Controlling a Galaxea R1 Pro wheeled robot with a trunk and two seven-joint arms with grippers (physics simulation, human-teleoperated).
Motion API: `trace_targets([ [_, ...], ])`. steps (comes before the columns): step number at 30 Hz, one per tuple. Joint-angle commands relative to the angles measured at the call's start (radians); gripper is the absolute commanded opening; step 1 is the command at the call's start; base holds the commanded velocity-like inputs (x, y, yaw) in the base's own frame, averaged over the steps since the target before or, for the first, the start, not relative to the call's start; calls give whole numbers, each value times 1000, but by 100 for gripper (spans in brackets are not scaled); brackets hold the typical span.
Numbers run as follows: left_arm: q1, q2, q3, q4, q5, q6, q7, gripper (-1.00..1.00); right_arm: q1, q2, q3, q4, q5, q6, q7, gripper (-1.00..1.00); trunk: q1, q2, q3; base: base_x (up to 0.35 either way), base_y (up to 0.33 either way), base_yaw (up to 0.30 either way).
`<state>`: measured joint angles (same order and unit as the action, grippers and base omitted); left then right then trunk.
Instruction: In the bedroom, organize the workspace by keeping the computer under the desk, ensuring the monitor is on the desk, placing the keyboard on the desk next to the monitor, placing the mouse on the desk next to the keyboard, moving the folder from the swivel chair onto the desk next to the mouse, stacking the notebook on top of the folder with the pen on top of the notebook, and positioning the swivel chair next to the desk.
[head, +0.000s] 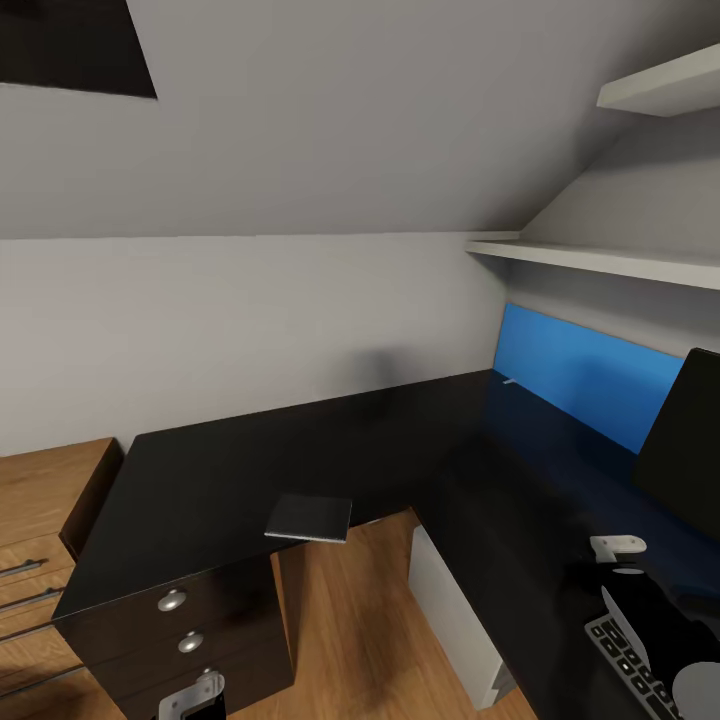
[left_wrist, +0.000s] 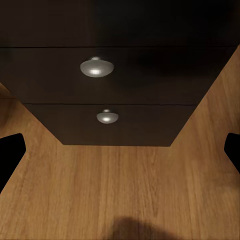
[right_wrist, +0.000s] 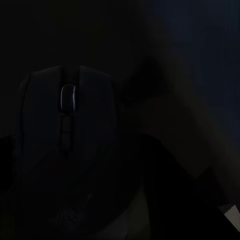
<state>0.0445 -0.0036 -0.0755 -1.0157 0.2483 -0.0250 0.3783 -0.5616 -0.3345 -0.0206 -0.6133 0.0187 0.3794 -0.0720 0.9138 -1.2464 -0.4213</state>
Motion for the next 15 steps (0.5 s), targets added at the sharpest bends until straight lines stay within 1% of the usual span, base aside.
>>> trace_targets([
  [1, 0, 1, -3, -1, 10, -3, 5, 100, 0, 0, 0, -2, -2, 6, -3, -100, 0, -1, -1, 0, 0, 0],
  [10, 0, 1, -3, -1, 11, -3, 5, 100, 0, 0, 1, -2, -2, 6, -3, -100, 0, -1, -1, 0, 0, 0],
  [11, 0, 1, -3, -1, 11, -3, 5, 100, 0, 0, 1, -2, -2, 6, -3, 100, 0, -1, -1, 0, 0, 0],
  [15, 0, 1, -3, -1, 11, -3, 5, 100, 0, 0, 1, -2, 0, 6, -3, 100, 0, -1, -1, 0, 0, 0],
])
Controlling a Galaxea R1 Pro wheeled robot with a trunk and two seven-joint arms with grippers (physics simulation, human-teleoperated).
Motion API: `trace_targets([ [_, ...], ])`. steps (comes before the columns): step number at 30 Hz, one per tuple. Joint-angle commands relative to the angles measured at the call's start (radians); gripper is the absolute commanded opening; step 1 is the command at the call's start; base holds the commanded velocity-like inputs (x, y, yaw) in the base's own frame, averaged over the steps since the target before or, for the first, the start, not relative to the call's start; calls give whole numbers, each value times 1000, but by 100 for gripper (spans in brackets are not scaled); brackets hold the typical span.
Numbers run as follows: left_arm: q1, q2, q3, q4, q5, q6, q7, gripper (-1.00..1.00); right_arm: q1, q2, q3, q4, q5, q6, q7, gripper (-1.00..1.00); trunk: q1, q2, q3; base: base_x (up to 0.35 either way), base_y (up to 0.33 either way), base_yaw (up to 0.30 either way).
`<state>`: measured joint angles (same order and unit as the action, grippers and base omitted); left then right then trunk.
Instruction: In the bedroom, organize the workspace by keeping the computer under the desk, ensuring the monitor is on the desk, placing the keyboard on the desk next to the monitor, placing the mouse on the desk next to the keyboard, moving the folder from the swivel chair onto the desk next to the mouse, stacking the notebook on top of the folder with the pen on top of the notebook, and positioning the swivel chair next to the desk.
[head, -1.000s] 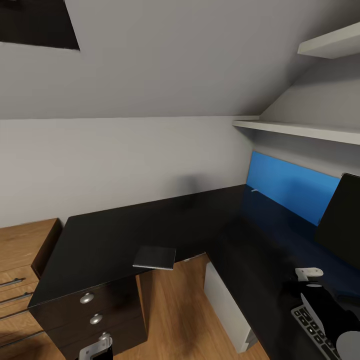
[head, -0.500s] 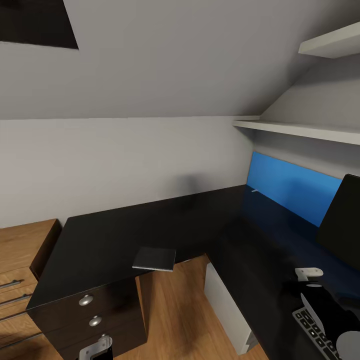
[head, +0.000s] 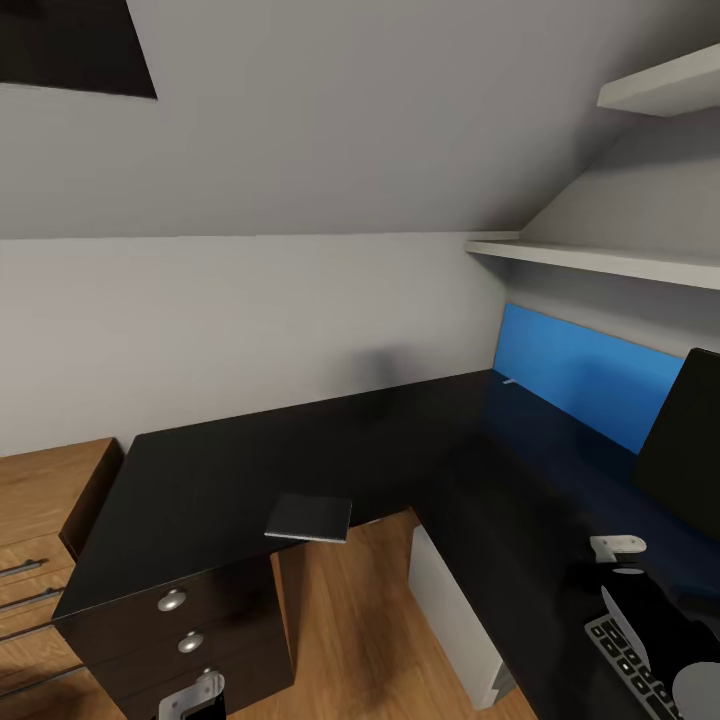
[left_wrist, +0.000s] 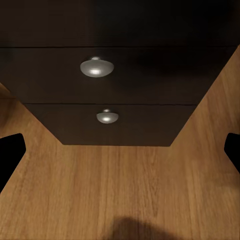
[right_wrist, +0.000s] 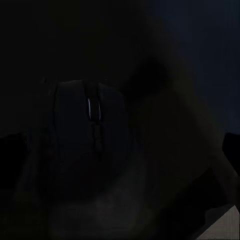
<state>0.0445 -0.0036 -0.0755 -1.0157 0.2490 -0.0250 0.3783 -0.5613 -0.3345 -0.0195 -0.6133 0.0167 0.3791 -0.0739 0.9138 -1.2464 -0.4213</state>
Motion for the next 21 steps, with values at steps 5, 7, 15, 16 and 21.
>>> trace_targets([
  [5, 0, 1, -3, -1, 10, -3, 5, 100, 0, 0, 0, -3, 2, 5, -1, 100, 0, -1, -1, 0, 0, 0],
  [7, 0, 1, -3, -1, 10, -3, 5, 100, 0, 0, 0, -3, 2, 5, -1, 100, 0, -1, -1, 0, 0, 0],
  [15, 0, 1, -3, -1, 10, -3, 6, 100, 0, 0, -1, -5, 0, 5, 1, 100, 0, -1, -1, 0, 0, 0],
  [16, 0, 1, -3, -1, 10, -3, 6, 100, 0, 0, -1, -6, 0, 4, 1, 100, 0, -1, -1, 0, 0, 0],
  [21, 0, 1, -3, 5, 10, -1, 7, 100, 0, 0, -2, -31, 0, 4, 2, 100, 0, -1, -1, 0, 0, 0],
])
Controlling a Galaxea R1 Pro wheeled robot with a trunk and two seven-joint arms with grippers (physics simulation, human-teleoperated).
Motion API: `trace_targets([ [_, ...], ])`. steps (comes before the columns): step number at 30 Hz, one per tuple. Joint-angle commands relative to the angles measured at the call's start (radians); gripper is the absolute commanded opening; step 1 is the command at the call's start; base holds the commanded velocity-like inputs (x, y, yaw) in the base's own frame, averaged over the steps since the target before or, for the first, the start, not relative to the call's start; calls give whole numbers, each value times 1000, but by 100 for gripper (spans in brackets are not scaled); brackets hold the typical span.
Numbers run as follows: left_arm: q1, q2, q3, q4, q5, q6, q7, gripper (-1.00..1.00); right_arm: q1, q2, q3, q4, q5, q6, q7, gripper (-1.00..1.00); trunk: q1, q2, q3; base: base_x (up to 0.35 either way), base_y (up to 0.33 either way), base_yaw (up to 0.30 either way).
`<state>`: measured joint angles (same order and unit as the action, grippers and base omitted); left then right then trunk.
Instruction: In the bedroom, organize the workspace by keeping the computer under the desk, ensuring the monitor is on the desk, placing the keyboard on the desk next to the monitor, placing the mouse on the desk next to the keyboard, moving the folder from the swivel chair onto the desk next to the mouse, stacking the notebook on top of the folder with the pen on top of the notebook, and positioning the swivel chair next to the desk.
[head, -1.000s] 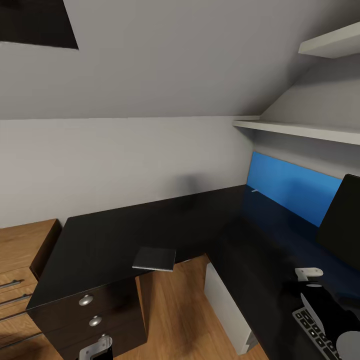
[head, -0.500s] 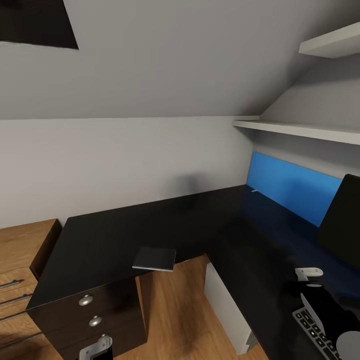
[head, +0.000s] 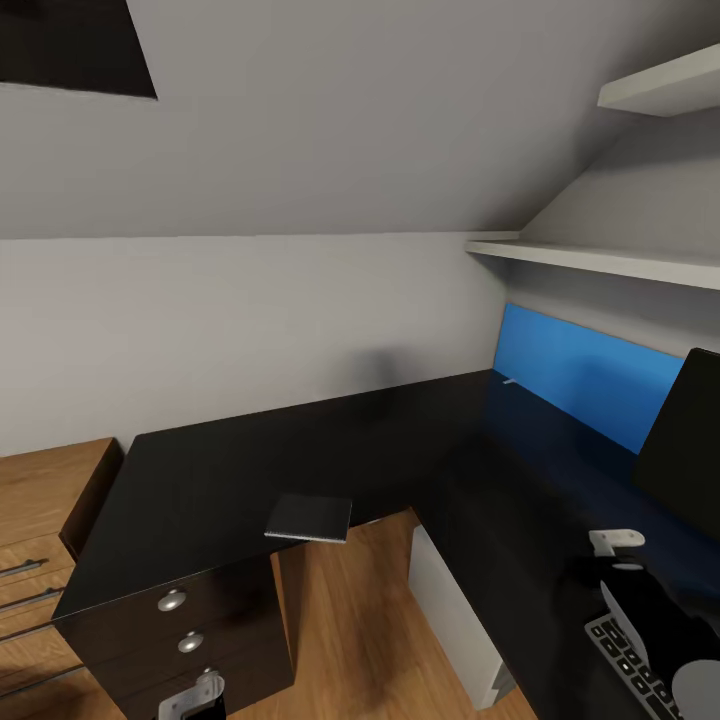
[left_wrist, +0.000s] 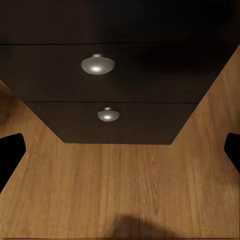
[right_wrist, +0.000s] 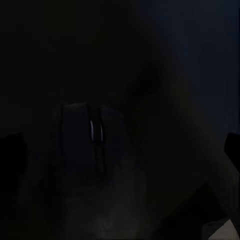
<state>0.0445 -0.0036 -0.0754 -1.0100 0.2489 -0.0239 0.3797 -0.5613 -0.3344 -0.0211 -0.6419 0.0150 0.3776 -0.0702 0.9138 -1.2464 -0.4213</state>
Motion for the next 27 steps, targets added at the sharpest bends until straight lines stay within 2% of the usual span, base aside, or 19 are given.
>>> trace_targets([
  [1, 0, 1, -3, 1, 10, -3, 5, 100, 0, 0, 0, -15, 1, 6, -2, 100, 0, -1, -1, 0, 0, 0],
  [10, 0, -1, -4, 8, 9, -2, 5, 100, 0, 3, -2, -73, -4, 5, -1, 100, 0, -1, -1, 0, 0, 0],
  [15, 0, -1, -4, 10, 10, -1, 5, 100, 0, 34, -1, -82, -7, 5, -1, 100, 0, -1, -1, 0, 0, 0],
  [18, 0, -2, -5, 23, 9, -1, 6, 100, 0, 67, -2, -96, -8, 8, -2, 100, 0, -1, -1, 0, 0, 0],
  [20, 0, -2, -6, 33, 9, -1, 7, 100, 0, 100, -4, -113, -10, 12, -2, 100, 0, -1, -1, 0, 0, 0],
  [21, 0, -2, -7, 39, 9, -1, 7, 100, 0, 148, -7, -130, -11, 17, -2, 100, 0, -1, -1, 0, 0, 0],
  [27, 0, -3, -7, 42, 9, -1, 7, 100, 0, 202, -8, -139, -10, 23, -3, 100, 0, -1, -1, 0, 0, 0],
])
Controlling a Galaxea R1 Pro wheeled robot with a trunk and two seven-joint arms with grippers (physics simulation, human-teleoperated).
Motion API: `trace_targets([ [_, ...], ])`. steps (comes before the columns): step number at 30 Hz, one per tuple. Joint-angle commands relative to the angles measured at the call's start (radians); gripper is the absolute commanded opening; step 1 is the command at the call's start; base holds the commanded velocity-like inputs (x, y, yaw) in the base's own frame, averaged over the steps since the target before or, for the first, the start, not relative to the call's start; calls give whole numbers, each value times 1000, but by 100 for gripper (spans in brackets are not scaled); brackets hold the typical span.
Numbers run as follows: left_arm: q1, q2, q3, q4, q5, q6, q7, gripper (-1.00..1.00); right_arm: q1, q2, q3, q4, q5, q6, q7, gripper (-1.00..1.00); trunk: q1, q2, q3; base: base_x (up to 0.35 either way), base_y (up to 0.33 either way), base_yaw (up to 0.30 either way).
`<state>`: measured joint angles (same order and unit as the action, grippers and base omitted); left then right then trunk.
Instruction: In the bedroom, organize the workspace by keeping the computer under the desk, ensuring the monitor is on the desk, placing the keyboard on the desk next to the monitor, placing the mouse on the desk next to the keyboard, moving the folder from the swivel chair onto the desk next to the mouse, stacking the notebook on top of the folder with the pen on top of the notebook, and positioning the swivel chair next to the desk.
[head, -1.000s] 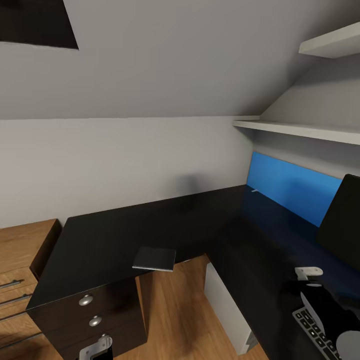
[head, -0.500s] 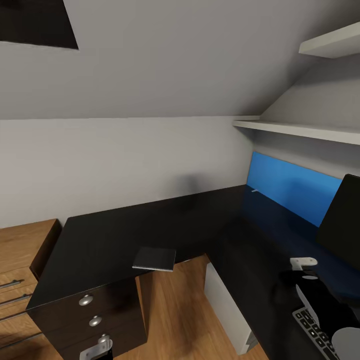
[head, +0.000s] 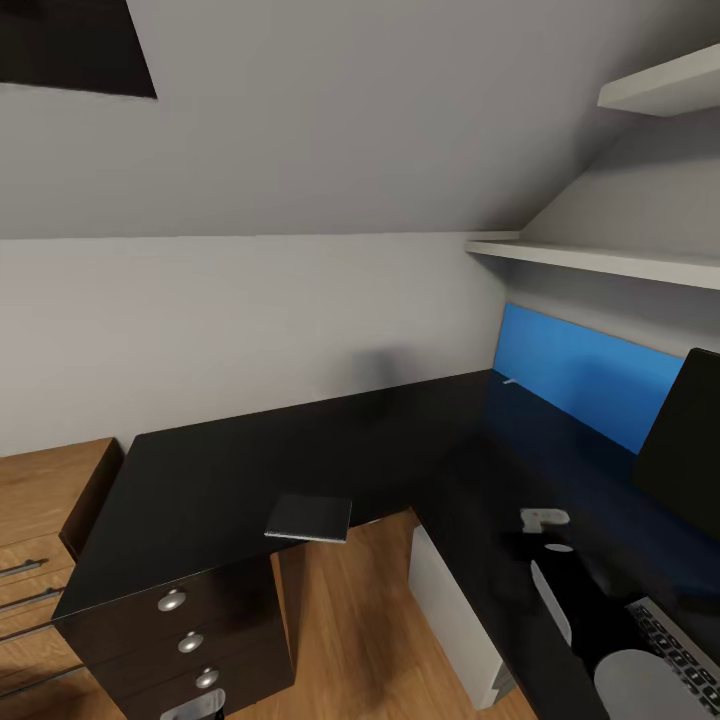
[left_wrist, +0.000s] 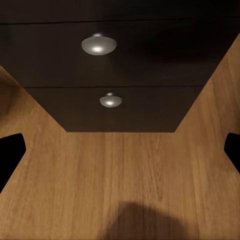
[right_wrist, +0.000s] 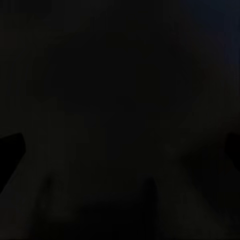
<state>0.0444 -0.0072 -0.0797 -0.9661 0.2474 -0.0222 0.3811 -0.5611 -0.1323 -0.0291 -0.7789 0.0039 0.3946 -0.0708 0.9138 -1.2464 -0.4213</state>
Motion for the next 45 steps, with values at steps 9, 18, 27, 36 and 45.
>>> trace_targets([
  [9, 0, 0, -3, 2, 10, -2, 4, 100, 1, 50, 0, -6, 1, 8, -3, 100, 0, -1, -1, 0, 0, 3],
  [18, 0, 0, -5, 12, 10, -2, 4, 100, 1, 71, 0, -6, 1, 7, -4, 100, 0, -1, -1, 0, 0, 173],
  [27, 0, -1, -5, 55, 9, -2, 5, 100, 11, 86, 0, -110, 1, 12, -6, 100, 0, -1, -1, 0, 0, 272],
  [36, 0, -2, -5, 68, 9, -2, 5, 100, 73, 153, 1, -256, 6, 90, -14, 100, 0, -1, -1, 0, 0, 276],
  [45, 0, -3, -6, 86, 8, -1, 5, 100, 153, 202, 5, -391, 2, 187, -66, 100, 0, -1, -1, 0, 0, 277],
])
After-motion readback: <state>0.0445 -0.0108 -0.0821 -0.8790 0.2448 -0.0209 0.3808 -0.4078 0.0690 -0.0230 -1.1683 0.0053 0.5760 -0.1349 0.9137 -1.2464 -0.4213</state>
